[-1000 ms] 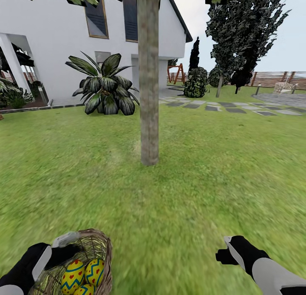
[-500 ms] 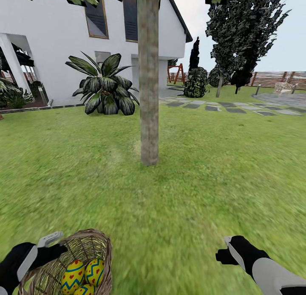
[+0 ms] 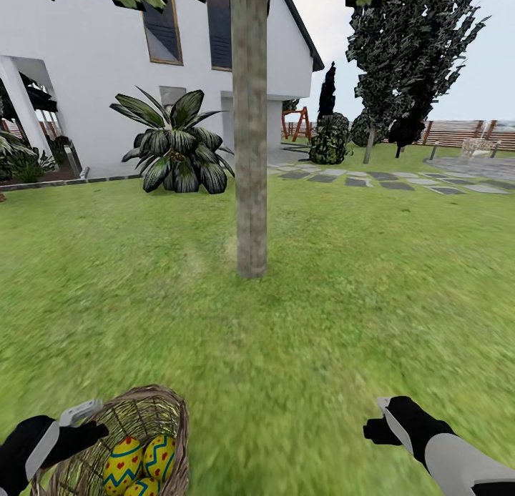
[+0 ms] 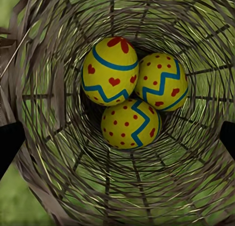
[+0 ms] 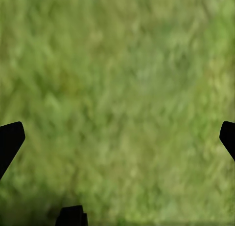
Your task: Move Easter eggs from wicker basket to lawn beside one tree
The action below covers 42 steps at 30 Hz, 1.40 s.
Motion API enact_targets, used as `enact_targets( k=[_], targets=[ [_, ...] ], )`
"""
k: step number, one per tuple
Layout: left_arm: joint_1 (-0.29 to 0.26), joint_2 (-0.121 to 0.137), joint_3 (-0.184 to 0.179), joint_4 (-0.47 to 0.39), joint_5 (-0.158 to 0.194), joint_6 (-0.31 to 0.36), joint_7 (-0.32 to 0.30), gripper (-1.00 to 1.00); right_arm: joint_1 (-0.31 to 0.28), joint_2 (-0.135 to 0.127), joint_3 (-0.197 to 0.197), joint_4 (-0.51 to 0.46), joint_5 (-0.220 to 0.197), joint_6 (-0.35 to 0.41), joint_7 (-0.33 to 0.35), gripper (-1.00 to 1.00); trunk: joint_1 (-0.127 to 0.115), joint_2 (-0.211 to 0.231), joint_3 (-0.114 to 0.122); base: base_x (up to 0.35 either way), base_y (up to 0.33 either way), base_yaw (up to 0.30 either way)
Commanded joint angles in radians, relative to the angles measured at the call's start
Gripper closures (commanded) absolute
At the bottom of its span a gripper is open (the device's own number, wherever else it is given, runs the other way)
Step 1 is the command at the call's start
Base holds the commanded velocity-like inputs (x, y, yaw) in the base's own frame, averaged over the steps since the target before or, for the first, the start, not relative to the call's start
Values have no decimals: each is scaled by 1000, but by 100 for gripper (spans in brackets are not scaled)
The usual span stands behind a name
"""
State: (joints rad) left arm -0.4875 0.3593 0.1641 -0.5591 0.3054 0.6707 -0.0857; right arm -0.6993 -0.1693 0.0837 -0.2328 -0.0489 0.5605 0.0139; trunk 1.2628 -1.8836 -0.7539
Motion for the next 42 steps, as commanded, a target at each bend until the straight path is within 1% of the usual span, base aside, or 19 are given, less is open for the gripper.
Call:
enact_targets(
  k=[1,10,20,35,42],
  targets=[
    [0,-1,5,-1,-2,6,-5,-100,0,-1,8,-2,-5,6,1,-100,0,0,-1,0,0,0],
    [-1,-5,10,-2,0,-4,-5,-100,0,-2,8,-2,-5,6,1,-100,0,0,-1,10,0,0],
    [0,-8,9,1,0,-6,-5,-100,0,-4,8,-2,-5,7,2,-100,0,0,-1,232,0,0],
    [-1,-11,9,1,1,-6,-5,-100,0,-1,8,-2,-5,7,1,-100,0,0,-1,9,0,0],
    [0,-30,9,1,1,-5,-3,-100,0,1,9,-1,-4,7,1,-100,0,0,-1,0,0,0]
  ],
)
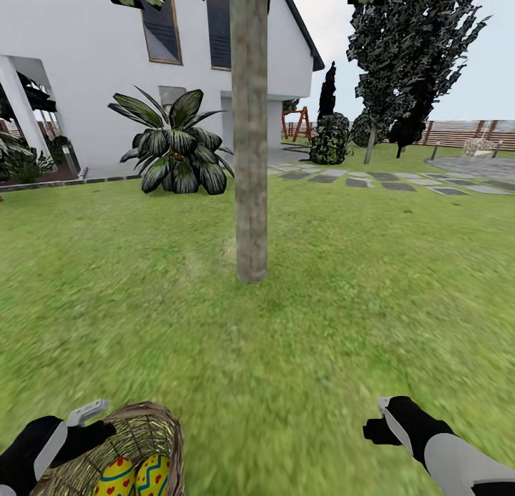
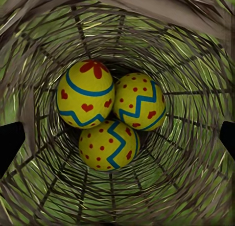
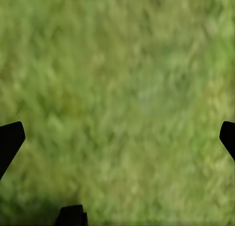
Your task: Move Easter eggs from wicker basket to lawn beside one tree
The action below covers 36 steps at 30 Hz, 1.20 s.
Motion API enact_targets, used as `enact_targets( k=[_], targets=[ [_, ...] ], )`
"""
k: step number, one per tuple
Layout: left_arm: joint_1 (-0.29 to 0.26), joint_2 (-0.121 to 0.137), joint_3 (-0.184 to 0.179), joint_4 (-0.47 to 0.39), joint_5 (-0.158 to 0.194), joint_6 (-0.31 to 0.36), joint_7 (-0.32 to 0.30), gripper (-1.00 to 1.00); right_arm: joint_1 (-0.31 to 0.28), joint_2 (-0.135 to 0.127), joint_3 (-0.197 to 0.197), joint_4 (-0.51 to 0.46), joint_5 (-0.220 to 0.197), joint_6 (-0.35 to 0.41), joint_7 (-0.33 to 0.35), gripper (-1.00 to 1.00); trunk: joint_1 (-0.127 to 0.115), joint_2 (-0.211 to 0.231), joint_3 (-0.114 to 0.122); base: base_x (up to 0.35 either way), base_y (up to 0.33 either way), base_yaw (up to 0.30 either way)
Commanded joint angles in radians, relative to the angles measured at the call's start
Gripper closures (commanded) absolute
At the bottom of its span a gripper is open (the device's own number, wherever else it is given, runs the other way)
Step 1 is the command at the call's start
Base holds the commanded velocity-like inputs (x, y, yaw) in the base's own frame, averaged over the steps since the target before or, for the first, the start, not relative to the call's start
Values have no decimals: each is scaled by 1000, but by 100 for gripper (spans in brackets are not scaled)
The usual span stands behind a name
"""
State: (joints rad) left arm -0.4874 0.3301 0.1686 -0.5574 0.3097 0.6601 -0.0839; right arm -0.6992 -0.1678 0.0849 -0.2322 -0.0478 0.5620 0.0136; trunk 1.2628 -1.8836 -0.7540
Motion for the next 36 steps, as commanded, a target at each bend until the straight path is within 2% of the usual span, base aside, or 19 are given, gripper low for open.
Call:
enact_targets(
  k=[1,13,36],
  targets=[
    [-1,-3,5,-1,-3,6,-4,-100,0,-1,8,-2,-5,6,2,-100,0,0,-1,0,0,0],
    [-1,-7,8,-3,0,12,-6,-100,0,-1,9,-1,-5,6,0,-100,0,0,-1,0,0,0],
    [-1,-5,2,-1,-7,43,-2,-100,0,-1,7,-1,-6,6,1,-100,88,-161,-73,0,0,0]
  ],
)
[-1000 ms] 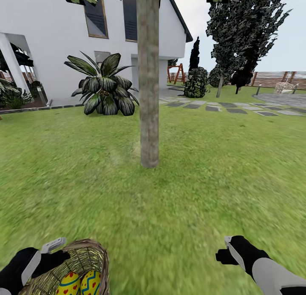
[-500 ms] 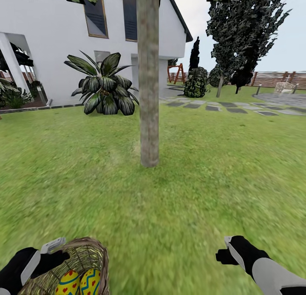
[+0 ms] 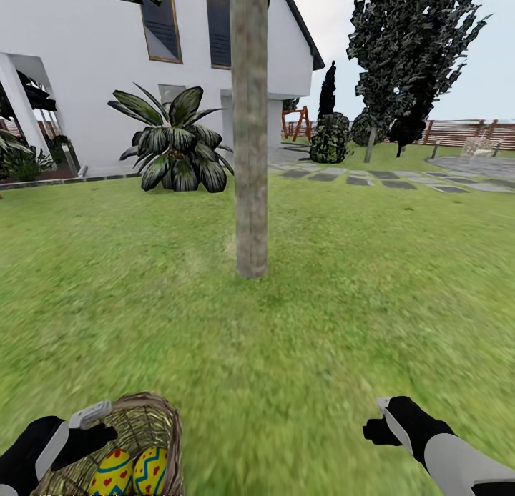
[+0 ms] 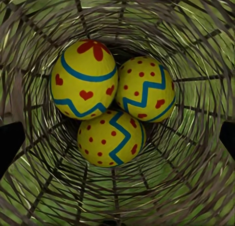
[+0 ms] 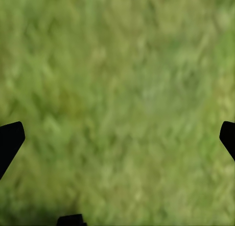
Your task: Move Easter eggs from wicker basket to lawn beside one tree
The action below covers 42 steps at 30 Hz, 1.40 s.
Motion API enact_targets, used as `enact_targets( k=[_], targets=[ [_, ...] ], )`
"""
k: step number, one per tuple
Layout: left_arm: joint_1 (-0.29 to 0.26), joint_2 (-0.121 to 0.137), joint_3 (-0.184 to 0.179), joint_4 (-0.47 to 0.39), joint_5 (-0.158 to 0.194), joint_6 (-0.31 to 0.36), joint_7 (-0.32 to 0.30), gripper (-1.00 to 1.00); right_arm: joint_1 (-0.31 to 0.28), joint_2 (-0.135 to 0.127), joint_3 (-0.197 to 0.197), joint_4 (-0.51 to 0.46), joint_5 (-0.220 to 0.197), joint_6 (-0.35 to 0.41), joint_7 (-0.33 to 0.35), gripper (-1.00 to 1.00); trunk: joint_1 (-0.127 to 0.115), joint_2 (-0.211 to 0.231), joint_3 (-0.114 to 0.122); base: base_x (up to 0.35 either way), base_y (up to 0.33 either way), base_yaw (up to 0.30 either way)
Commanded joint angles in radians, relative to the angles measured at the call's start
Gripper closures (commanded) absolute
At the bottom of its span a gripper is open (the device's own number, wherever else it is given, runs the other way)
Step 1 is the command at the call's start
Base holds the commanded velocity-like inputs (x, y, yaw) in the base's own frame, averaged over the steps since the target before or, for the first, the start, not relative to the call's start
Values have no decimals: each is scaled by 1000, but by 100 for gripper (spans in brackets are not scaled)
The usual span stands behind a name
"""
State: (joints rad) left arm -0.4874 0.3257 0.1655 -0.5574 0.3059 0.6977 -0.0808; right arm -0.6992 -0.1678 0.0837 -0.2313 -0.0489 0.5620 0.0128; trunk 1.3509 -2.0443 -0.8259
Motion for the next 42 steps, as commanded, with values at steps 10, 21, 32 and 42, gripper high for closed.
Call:
enact_targets(
  k=[10,21,32,42],
  targets=[
    [0,-1,5,-1,-4,6,-5,-100,0,-1,8,-2,-5,6,2,-100,38,-71,-32,0,0,0],
    [-1,-2,6,-1,-4,5,-4,-100,0,-2,8,-2,-5,6,2,-100,80,-148,-67,0,0,0],
    [-1,-3,6,-1,-4,5,-4,-100,0,-2,8,-2,-5,6,3,-100,123,-225,-101,0,0,0],
    [-1,-4,6,-1,-4,4,-4,-100,0,-2,8,-2,-5,6,3,-100,161,-295,-133,0,0,0]
  ],
)
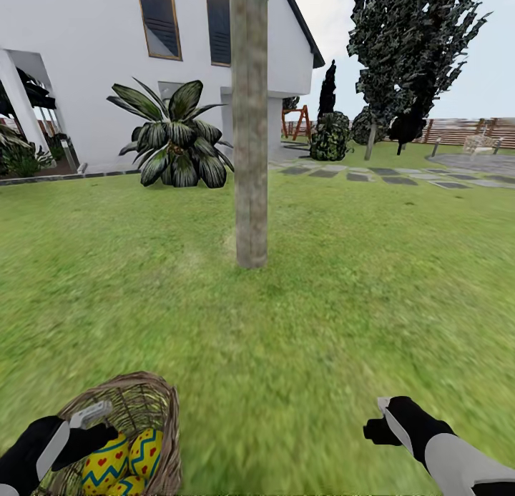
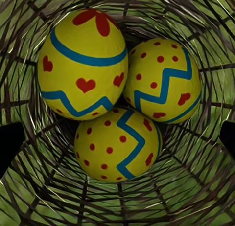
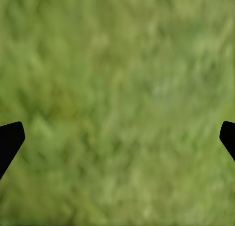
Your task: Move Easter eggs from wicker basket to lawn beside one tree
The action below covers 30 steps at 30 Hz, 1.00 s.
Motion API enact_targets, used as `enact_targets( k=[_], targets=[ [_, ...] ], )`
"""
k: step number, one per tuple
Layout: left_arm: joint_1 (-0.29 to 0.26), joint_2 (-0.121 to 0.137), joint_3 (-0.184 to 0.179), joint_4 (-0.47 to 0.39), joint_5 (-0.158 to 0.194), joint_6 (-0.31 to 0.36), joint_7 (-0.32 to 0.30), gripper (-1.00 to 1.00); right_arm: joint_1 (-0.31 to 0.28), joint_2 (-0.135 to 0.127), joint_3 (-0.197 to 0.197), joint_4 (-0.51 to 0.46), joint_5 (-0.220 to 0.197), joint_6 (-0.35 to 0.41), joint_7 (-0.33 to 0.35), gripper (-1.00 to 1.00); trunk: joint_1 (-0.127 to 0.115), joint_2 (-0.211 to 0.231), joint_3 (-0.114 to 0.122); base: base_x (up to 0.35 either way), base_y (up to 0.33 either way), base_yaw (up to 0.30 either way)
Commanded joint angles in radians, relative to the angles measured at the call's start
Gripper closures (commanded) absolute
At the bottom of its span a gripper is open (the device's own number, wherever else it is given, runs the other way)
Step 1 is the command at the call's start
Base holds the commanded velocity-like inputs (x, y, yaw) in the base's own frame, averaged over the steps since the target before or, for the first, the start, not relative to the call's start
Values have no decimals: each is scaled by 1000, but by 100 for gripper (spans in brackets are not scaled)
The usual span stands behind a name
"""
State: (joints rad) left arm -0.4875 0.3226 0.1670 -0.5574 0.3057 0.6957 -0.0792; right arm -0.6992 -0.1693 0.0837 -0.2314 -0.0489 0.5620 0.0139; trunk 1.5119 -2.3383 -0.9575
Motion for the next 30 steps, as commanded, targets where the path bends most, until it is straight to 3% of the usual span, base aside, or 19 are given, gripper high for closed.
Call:
enact_targets(
  k=[1,23,30],
  targets=[
    [-1,-1,5,-1,-4,6,-5,-100,0,-1,8,-2,-5,6,1,-100,4,-8,-4,0,0,0],
    [-1,-9,5,0,-4,5,-5,-100,0,1,8,-2,-5,6,1,-100,88,-162,-73,0,0,0],
    [-1,-14,5,0,-4,7,-5,-100,0,1,8,-2,-5,6,1,-100,91,-163,-100,0,0,0]
  ],
)
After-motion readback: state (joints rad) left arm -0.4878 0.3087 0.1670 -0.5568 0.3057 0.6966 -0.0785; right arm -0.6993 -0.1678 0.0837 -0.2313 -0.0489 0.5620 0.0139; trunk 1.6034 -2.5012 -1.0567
